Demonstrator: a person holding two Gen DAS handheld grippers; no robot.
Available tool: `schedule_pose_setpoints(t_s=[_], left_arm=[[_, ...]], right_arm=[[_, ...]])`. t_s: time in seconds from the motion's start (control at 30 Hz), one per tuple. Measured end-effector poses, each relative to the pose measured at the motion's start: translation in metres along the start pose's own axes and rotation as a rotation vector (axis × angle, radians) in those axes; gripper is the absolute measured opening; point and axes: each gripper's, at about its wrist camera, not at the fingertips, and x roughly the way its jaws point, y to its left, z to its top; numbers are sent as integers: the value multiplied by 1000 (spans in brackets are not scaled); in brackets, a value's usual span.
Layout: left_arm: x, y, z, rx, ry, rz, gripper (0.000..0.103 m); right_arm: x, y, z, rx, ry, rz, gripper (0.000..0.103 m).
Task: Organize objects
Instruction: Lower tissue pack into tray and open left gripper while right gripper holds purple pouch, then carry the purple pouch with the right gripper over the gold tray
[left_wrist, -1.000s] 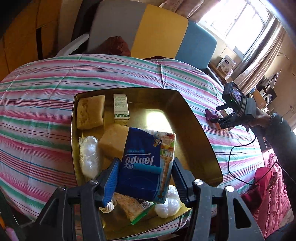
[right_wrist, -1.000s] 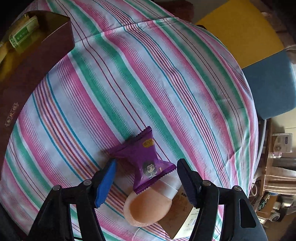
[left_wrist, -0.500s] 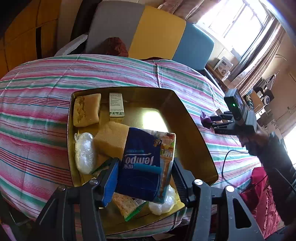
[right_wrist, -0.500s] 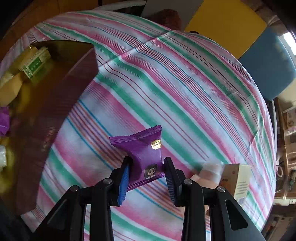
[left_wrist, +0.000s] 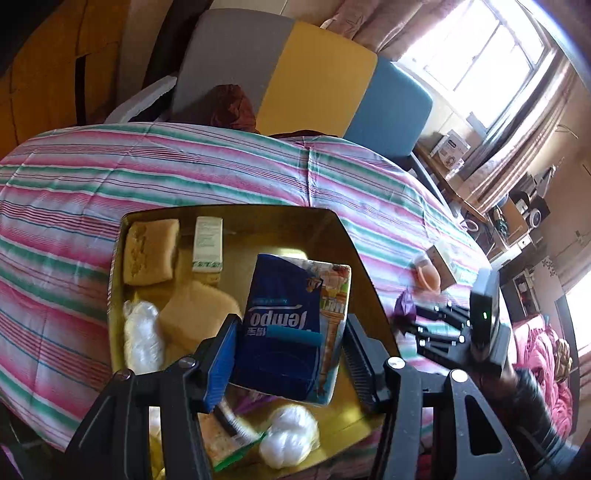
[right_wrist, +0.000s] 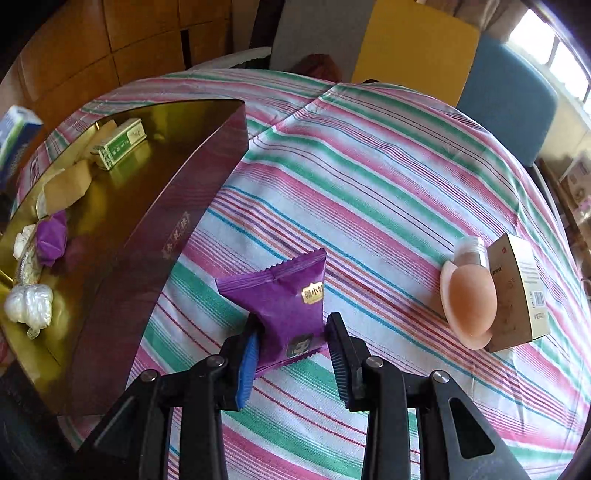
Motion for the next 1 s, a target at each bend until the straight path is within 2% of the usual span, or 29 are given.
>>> schedule_pose_setpoints(t_s=[0.17,0.27,0.37,0.57,0.8,1.0], left_arm=[[45,-8,30,-28,45,33,56],[76,-5,42,-55,76,85,56],[100,2,48,-94,105,141,56],[132,10,54,-86,147,243,56],[150,12,57,-54,169,292,56],[138,10,56,-46,159,254,63]], right_arm=[[0,3,1,-4,-7,-8,36],[1,3,1,-5,-6,-10,36],[1,4,2,-6,-1,-8,36],[2,4,3,-3,7,-5,36],[2,4,3,-4,8,-1,36],[3,4,3,-4,7,-2,36]])
